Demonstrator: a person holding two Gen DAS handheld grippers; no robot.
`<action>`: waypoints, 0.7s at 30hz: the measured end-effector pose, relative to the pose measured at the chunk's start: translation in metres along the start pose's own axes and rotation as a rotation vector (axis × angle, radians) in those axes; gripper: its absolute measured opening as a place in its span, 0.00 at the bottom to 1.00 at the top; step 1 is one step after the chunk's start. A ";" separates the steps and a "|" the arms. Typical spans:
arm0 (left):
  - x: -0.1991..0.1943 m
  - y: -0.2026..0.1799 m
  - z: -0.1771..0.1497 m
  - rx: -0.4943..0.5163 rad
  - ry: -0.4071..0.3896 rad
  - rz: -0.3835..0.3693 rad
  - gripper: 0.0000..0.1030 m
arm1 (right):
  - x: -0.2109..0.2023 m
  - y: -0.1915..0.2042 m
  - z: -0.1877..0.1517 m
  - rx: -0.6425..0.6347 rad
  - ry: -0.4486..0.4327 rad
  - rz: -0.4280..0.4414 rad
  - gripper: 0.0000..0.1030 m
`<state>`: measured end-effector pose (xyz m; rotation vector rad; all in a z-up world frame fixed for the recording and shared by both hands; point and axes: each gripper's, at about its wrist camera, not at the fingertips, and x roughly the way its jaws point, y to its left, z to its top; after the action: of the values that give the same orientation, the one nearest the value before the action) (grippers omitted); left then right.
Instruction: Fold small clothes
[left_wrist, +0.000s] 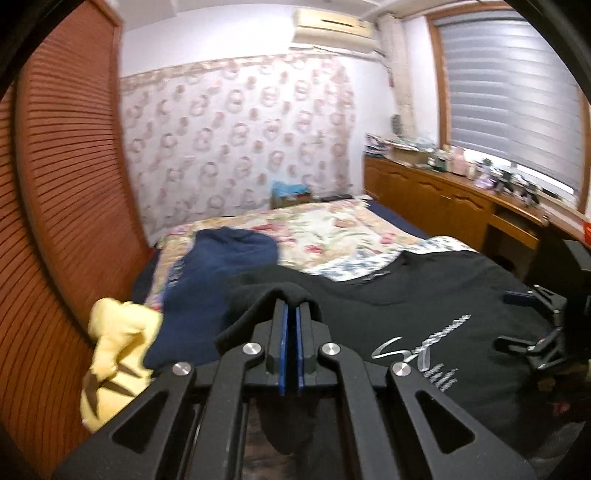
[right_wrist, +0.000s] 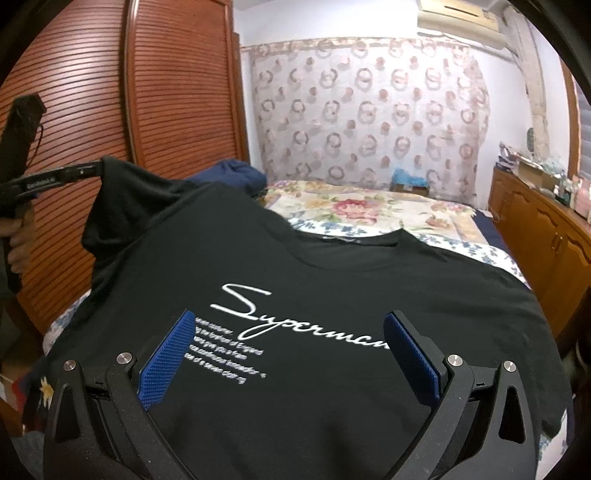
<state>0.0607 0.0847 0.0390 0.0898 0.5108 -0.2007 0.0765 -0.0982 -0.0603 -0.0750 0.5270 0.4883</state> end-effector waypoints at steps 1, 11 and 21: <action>0.004 -0.006 0.002 0.005 0.016 -0.018 0.04 | -0.001 -0.003 0.000 0.005 -0.001 -0.004 1.00; 0.011 -0.042 -0.002 0.031 0.064 -0.115 0.38 | -0.004 -0.017 0.003 0.025 0.012 -0.024 1.00; -0.003 -0.017 -0.023 -0.059 0.033 -0.068 0.50 | 0.017 -0.001 0.023 -0.061 0.047 0.102 0.84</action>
<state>0.0439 0.0719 0.0195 0.0181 0.5522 -0.2511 0.1006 -0.0868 -0.0493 -0.1181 0.5638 0.6037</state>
